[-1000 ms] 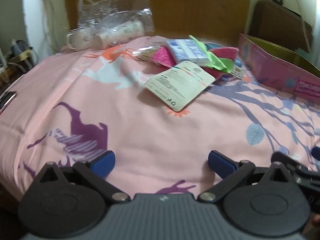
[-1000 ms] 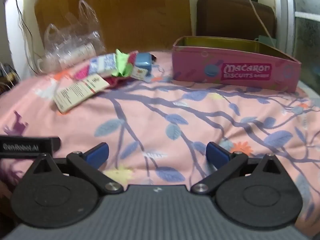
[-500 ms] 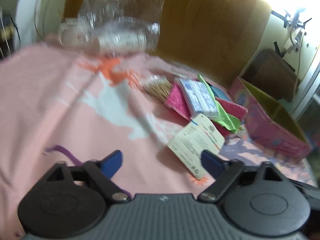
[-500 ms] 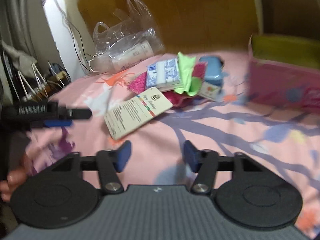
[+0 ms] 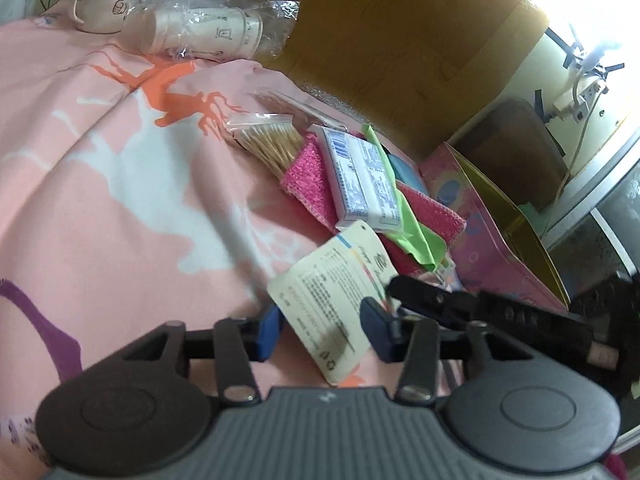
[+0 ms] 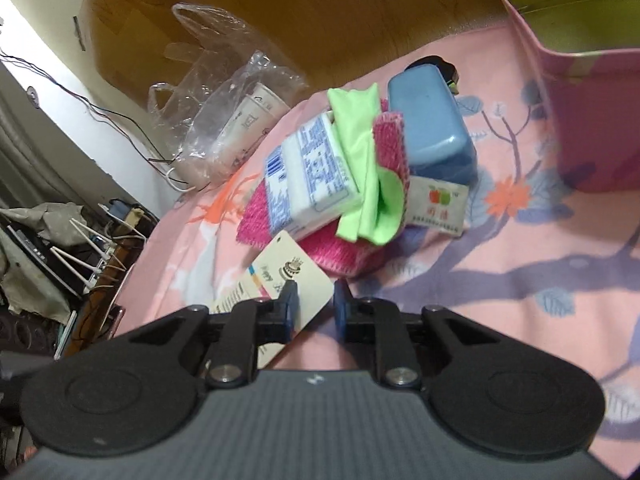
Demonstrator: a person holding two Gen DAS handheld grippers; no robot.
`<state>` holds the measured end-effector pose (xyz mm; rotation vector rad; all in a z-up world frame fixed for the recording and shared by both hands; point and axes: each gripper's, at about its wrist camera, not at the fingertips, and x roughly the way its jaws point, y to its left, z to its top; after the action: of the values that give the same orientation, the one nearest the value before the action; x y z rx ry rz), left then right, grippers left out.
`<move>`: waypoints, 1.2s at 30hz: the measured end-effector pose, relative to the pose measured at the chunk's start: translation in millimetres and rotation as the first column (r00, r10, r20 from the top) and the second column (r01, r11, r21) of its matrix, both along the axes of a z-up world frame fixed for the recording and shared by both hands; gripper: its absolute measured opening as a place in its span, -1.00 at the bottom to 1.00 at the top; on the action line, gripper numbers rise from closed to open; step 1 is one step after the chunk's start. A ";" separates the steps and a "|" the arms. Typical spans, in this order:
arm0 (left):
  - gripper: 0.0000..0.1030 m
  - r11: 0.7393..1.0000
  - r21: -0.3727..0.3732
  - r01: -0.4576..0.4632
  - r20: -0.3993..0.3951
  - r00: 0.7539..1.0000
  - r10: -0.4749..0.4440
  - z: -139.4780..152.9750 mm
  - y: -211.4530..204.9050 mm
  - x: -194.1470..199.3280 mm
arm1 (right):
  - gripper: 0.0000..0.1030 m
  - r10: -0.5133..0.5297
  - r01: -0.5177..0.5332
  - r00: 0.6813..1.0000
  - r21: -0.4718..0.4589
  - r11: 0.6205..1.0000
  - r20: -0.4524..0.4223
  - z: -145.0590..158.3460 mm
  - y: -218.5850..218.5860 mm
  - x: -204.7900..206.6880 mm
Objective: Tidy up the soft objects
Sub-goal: 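Carry the tag into the pink tin and open the right gripper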
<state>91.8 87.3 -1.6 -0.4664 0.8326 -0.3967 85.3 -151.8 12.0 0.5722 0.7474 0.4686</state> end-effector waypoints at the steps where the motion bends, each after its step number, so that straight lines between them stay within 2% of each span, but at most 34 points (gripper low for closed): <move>1: -0.41 1.000 -0.005 -0.006 -0.007 1.000 0.006 0.9 -0.3 0.7 | -0.57 -0.008 0.008 1.000 -0.012 1.000 0.014 3.4 -2.3 -5.5; 4: -0.41 1.000 -0.023 0.011 -0.008 1.000 -0.011 5.6 -2.7 -4.4 | -0.66 -0.035 0.035 0.997 -0.005 0.999 0.065 14.7 -20.5 -25.4; 9: -0.41 0.995 -0.012 0.095 0.071 0.993 -0.093 31.3 -38.7 -8.8 | -0.67 -0.150 0.156 0.973 -0.022 0.987 0.177 36.2 -65.9 -61.7; 12: -0.41 0.986 0.015 0.168 0.100 0.981 -0.169 48.9 -83.9 6.6 | -0.67 -0.255 0.268 0.937 -0.023 0.963 0.239 47.7 -107.0 -73.1; 15: -0.41 0.965 0.063 0.254 0.168 0.950 -0.261 69.9 -145.9 24.4 | -0.66 -0.371 0.385 0.890 -0.001 0.923 0.266 53.9 -157.1 -76.7; 17: -0.41 0.949 0.083 0.305 0.196 0.929 -0.315 79.0 -184.8 36.0 | -0.67 -0.438 0.455 0.858 -0.001 0.890 0.268 54.7 -185.2 -73.1; 20: -0.41 0.929 0.114 0.351 0.228 0.901 -0.368 84.2 -240.8 51.2 | -0.66 -0.498 0.521 0.830 -0.029 0.853 0.252 48.9 -217.0 -58.7; 23: -0.39 0.921 0.132 0.368 0.210 0.897 -0.388 78.6 -283.4 71.2 | -0.65 -0.538 0.564 0.810 -0.056 0.824 0.233 37.6 -241.8 -47.0; 24: -0.32 0.920 0.136 0.367 0.198 0.900 -0.388 73.7 -294.1 76.9 | -0.61 -0.548 0.574 0.803 -0.059 0.817 0.233 37.1 -245.7 -43.1; 26: -0.31 0.919 0.145 0.366 0.189 0.902 -0.388 66.4 -307.7 85.7 | -0.49 -0.565 0.596 0.790 -0.083 0.799 0.238 37.1 -252.4 -38.5; 27: -0.31 0.920 0.147 0.363 0.185 0.904 -0.386 61.7 -312.4 90.1 | -0.32 -0.573 0.609 0.781 -0.104 0.786 0.248 36.6 -252.7 -38.2; 28: -0.31 0.922 0.152 0.355 0.177 0.908 -0.379 59.7 -314.8 92.6 | -0.07 -0.580 0.623 0.770 -0.119 0.773 0.266 38.6 -246.5 -36.3; 29: -0.31 0.924 0.165 0.346 0.166 0.913 -0.371 57.7 -316.2 94.4 | -0.02 -0.588 0.640 0.754 -0.123 0.759 0.293 39.7 -244.9 -39.8; 31: -0.18 0.926 0.169 0.338 0.167 0.916 -0.365 59.0 -311.0 93.7 | -0.02 -0.588 0.658 0.729 -0.122 0.743 0.350 42.9 -239.0 -50.7; 32: -0.03 0.928 0.159 0.336 0.180 0.915 -0.362 62.3 -305.9 91.3 | -0.02 -0.583 0.666 0.717 -0.129 0.735 0.382 45.0 -233.1 -55.7; 33: -0.02 0.932 0.150 0.330 0.198 0.914 -0.355 66.6 -298.4 88.5 | -0.02 -0.577 0.669 0.713 -0.139 0.730 0.399 46.7 -227.1 -58.3; 34: -0.02 0.938 0.150 0.314 0.213 0.916 -0.341 72.2 -289.6 85.3 | -0.02 -0.565 0.661 0.716 -0.140 0.737 0.410 48.3 -221.8 -58.7; 36: -0.02 0.946 0.132 0.297 0.238 0.917 -0.321 81.9 -262.9 74.5 | -0.04 -0.503 0.610 0.747 -0.146 0.779 0.436 53.7 -200.7 -62.4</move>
<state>166.3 -175.6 80.3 -0.1879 0.6689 -0.6940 22.9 -352.5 65.7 0.3944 0.2308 -0.1048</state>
